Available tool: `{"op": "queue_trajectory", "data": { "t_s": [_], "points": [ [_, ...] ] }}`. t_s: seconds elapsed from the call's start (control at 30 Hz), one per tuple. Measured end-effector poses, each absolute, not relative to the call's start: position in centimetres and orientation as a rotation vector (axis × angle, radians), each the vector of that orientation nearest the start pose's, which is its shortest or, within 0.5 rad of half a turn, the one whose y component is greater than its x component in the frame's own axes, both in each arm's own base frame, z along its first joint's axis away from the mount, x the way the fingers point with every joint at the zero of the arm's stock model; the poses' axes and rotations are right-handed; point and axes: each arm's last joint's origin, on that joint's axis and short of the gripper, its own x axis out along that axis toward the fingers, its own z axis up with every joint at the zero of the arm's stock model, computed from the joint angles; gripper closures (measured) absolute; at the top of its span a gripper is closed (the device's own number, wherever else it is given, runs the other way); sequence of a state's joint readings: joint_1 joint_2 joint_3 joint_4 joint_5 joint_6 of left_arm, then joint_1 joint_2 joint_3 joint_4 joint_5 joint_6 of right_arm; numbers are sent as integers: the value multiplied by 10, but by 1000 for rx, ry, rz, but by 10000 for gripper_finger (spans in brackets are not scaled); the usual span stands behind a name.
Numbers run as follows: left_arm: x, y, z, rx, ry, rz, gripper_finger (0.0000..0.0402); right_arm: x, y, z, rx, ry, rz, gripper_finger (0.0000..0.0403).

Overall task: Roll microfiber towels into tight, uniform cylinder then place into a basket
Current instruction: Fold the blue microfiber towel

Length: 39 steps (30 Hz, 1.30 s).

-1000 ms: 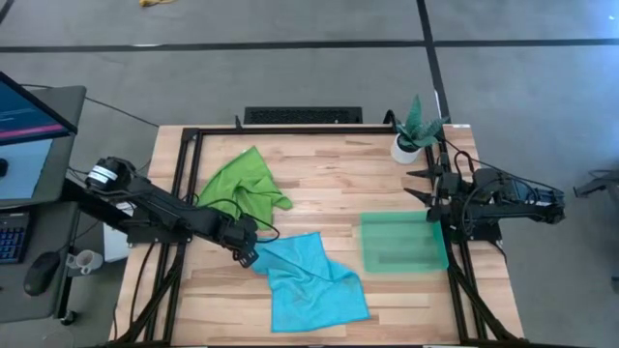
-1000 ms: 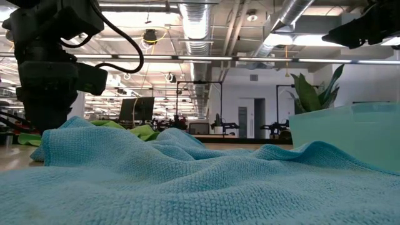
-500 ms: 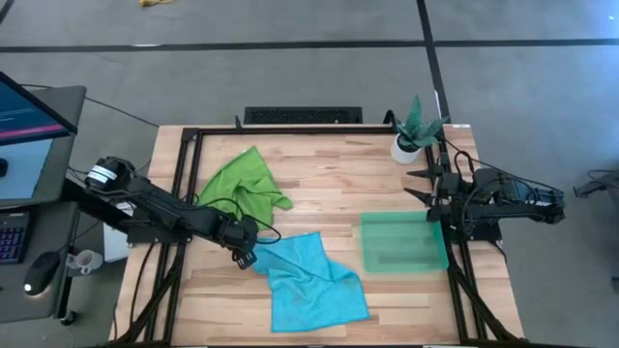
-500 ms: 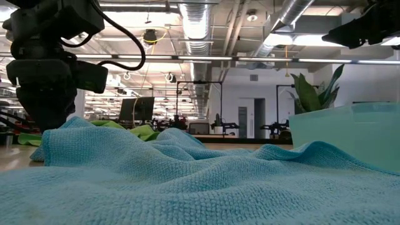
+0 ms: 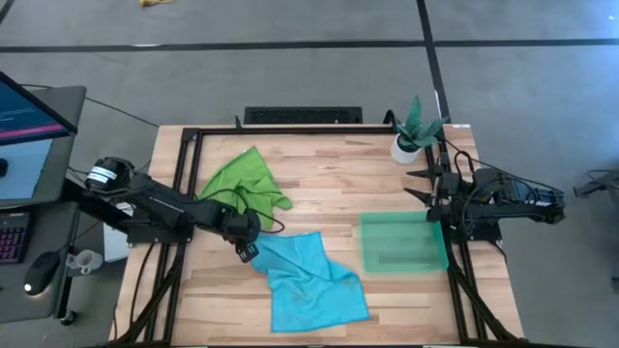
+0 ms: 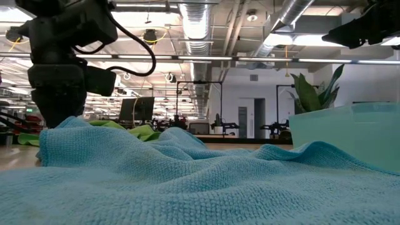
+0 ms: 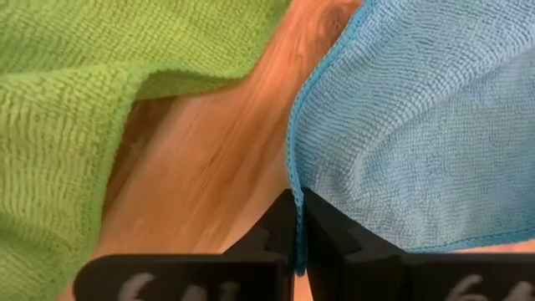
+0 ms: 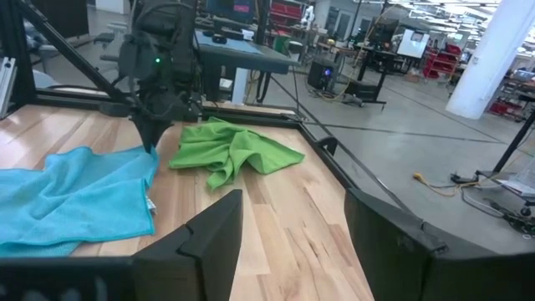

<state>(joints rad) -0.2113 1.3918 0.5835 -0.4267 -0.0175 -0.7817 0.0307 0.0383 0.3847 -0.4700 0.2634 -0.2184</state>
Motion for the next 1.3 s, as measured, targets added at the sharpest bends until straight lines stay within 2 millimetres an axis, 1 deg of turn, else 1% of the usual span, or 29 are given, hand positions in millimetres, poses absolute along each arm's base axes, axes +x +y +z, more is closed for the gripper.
{"op": "queue_trajectory", "data": {
  "t_s": [0.07,0.1,0.23,0.33,0.43,0.57,0.7,0.8,1.0,1.17,1.3],
  "points": [
    [213,-42,136,-536,1222,306,400,62,-6,243,-212,129,-220,170],
    [214,-41,137,-529,1223,302,400,62,-6,244,-174,110,-222,170],
    [219,-34,142,-495,1213,271,401,62,-6,251,36,19,-230,170],
    [223,-29,146,-490,1212,219,401,62,-6,255,103,-31,-229,170],
    [225,-22,147,-460,1205,203,401,62,-6,256,135,-47,-228,170],
    [224,-14,146,-432,1215,205,401,62,-6,260,136,-89,-228,170],
    [224,-8,146,-392,1215,217,401,61,-6,269,148,-182,-222,170],
    [224,-5,146,-363,1209,228,401,60,-6,274,156,-235,-219,170],
    [224,-2,146,-335,1207,225,401,62,-6,279,161,-278,-220,170],
    [226,-2,147,-328,1185,248,401,68,-7,288,56,-330,-288,170],
    [227,-1,147,-328,1166,258,401,75,-7,295,-33,-364,-304,170]
  ]
}}
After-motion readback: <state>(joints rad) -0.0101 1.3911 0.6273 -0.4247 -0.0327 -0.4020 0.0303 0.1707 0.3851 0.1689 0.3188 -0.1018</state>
